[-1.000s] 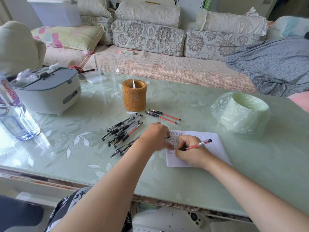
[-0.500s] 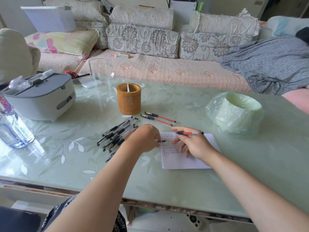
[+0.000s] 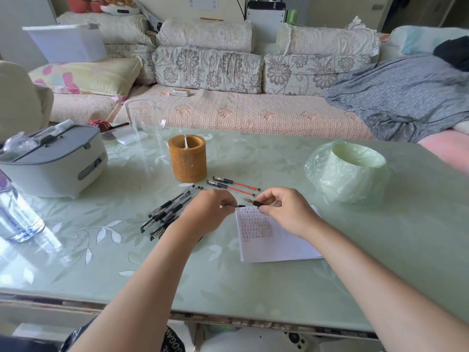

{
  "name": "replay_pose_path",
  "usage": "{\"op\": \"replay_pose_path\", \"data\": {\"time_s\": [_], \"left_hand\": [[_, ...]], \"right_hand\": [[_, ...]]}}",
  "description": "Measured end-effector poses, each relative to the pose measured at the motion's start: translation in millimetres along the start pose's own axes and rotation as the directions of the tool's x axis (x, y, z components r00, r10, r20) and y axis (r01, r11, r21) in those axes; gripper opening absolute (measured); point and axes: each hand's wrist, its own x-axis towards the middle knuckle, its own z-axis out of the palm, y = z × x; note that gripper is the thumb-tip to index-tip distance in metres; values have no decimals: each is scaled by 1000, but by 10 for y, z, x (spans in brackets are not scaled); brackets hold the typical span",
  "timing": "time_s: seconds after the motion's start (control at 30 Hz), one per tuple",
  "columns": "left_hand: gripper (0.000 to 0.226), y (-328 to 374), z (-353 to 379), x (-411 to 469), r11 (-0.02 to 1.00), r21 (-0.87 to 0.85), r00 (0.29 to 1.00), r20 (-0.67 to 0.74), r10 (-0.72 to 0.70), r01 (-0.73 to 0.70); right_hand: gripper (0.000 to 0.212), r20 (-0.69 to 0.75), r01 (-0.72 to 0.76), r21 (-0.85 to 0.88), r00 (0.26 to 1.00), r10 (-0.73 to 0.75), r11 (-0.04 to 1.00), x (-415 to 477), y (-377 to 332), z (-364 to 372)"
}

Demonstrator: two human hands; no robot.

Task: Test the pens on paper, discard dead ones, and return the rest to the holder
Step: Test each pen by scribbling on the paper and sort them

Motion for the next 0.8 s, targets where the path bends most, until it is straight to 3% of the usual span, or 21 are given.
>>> {"op": "replay_pose_path", "data": {"time_s": [0.13,0.37,0.5,0.63,0.8], "left_hand": [[13,-22,6,7,1000,-12,1000,-2,2,-2],[14,14,26,-1,999,-40,999,18,32,-32],[15,91,57,-11,996,-84,995,101,22,-14],[23,142,37,-50,983,-178,974,226,1,40],[24,239,19,-148,948,-302,930,367,16,103]], "right_hand": [[13,-12,41,-205,999,-45,978,-34,-40,-15],[14,30,89,-263,996,-84,961,-53,-51,13],[18,93,173,-290,984,-152,941,-69,-46,33],[23,195,339,-491,941,-278,802,-112,-66,42],[59,240,375,-659,927,-290,652,-181,-90,76]]}}
